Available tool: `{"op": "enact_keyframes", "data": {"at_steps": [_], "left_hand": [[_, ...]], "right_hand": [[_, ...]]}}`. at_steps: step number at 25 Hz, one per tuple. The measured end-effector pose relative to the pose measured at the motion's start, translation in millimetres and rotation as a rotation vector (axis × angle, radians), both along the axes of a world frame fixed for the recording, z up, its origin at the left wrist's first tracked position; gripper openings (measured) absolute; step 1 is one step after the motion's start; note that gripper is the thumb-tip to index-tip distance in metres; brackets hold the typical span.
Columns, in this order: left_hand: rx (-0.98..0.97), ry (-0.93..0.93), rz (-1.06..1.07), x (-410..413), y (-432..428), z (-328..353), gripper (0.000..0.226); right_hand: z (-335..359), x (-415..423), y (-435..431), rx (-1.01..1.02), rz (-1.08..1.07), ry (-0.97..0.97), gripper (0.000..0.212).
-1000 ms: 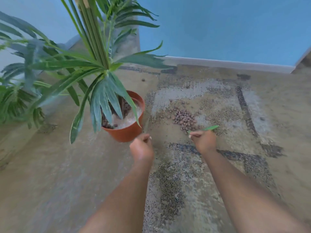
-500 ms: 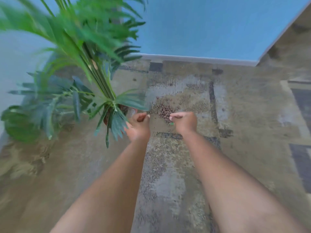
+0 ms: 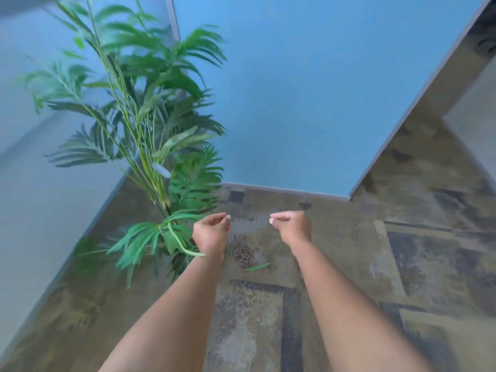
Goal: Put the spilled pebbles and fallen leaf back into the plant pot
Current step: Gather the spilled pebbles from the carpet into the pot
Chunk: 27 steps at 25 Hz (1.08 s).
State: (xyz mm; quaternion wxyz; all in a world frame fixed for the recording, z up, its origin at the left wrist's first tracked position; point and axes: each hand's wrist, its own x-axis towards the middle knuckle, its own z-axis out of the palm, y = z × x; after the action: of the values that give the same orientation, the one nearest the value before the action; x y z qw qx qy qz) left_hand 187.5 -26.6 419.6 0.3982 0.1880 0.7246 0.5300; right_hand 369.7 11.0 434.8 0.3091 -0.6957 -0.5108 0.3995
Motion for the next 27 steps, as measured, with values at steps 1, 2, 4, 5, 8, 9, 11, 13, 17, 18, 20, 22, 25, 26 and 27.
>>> {"op": "enact_keyframes", "data": {"at_steps": [1, 2, 4, 5, 8, 9, 11, 13, 17, 18, 20, 22, 25, 26, 27], "left_hand": [[0.012, -0.008, 0.016, 11.1, 6.5, 15.7, 0.007], [0.017, -0.015, 0.030, 22.6, 12.1, 27.0, 0.006], [0.010, 0.016, 0.056, 46.4, 21.7, 33.6, 0.005], [-0.003, 0.040, 0.091, 58.0, 24.8, 35.6, 0.003], [-0.039, 0.087, 0.195, 91.1, 29.8, 34.6, 0.003], [-0.052, 0.097, 0.214, 101.6, 31.9, 32.1, 0.003], [-0.074, 0.080, 0.256, 115.1, 32.3, 28.2, 0.004], [-0.116, 0.079, 0.280, 120.5, 30.3, 24.0, 0.006], [-0.194, 0.105, 0.350, 116.9, 42.3, -4.6, 0.008], [-0.216, 0.125, 0.360, 115.6, 47.3, -11.8, 0.009], [-0.256, 0.159, 0.372, 113.2, 64.2, -30.8, 0.008], [-0.299, 0.170, 0.390, 113.8, 92.8, -56.7, 0.007], [-0.352, 0.169, 0.437, 117.3, 131.3, -97.9, 0.008], [-0.364, 0.175, 0.447, 116.8, 141.5, -113.3, 0.010], [-0.379, 0.186, 0.445, 115.1, 148.4, -127.7, 0.011]], "right_hand": [[14.7, 11.2, 9.5, 0.021, 0.023, 0.001, 0.009], [24.4, 22.7, 18.7, 0.033, 0.044, 0.002, 0.009], [36.6, 47.4, 37.0, 0.022, 0.098, -0.003, 0.007], [41.3, 60.6, 46.5, 0.008, 0.150, -0.011, 0.006], [42.6, 106.5, 69.1, -0.048, 0.277, -0.019, 0.019], [42.5, 121.0, 76.2, -0.077, 0.281, 0.006, 0.020], [39.3, 137.9, 94.5, -0.138, 0.327, 0.054, 0.016], [34.1, 140.1, 111.9, -0.180, 0.388, 0.051, 0.012], [19.2, 119.2, 164.5, -0.205, 0.501, 0.004, 0.023], [10.1, 111.7, 177.4, -0.202, 0.534, -0.024, 0.025], [-17.5, 96.9, 204.3, -0.176, 0.602, -0.094, 0.026], [-52.9, 84.7, 238.2, -0.167, 0.672, -0.126, 0.029], [-114.3, 75.3, 282.9, -0.182, 0.753, -0.130, 0.038], [-139.4, 73.4, 294.4, -0.186, 0.771, -0.146, 0.040], [-161.5, 72.2, 301.8, -0.198, 0.789, -0.166, 0.039]]}}
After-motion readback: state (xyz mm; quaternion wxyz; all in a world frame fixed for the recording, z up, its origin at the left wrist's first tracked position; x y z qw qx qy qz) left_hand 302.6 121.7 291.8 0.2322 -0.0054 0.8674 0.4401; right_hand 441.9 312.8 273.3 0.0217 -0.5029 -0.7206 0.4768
